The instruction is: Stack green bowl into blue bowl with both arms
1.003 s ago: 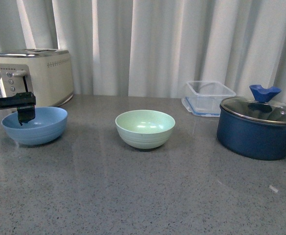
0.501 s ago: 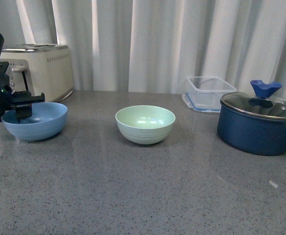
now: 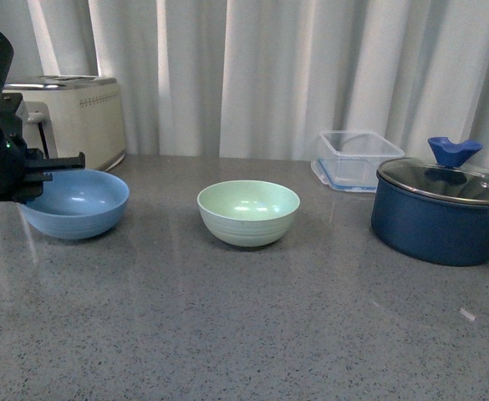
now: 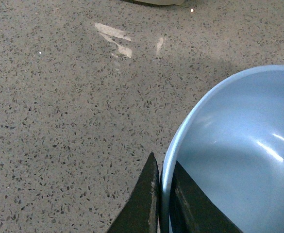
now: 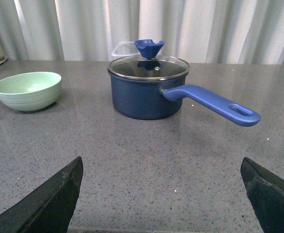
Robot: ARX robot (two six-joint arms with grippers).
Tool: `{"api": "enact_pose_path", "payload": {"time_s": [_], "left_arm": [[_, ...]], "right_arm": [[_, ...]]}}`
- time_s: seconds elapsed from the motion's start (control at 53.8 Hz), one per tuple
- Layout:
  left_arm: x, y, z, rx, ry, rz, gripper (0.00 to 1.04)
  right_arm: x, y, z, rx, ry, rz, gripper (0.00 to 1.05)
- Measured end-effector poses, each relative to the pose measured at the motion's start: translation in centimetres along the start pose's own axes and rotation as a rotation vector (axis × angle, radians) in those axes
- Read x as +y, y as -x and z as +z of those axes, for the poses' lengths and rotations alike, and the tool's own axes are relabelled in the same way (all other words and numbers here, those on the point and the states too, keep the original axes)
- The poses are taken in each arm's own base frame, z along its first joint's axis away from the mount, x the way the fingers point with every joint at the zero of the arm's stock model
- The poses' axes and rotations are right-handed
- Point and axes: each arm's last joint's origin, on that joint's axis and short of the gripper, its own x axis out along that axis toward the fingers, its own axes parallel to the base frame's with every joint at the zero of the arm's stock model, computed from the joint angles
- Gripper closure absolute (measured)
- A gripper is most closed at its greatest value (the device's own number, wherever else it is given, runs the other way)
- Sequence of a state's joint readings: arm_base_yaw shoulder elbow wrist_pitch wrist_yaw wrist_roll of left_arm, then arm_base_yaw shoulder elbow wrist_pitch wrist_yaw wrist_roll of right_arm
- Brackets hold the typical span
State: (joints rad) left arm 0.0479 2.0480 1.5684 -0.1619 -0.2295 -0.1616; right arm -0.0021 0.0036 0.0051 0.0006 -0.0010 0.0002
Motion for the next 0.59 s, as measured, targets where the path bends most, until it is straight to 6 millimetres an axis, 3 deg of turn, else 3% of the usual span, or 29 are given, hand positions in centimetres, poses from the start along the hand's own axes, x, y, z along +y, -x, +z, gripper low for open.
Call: {"api": "enact_pose_path", "payload": {"time_s": [0.594], "left_arm": [[-5.5,3.2,0.2,-0.023,0.017,-0.103,1.01]], "right_arm": [[0.0,0.0,0.0,0.000,0.000,0.000,0.10]]}}
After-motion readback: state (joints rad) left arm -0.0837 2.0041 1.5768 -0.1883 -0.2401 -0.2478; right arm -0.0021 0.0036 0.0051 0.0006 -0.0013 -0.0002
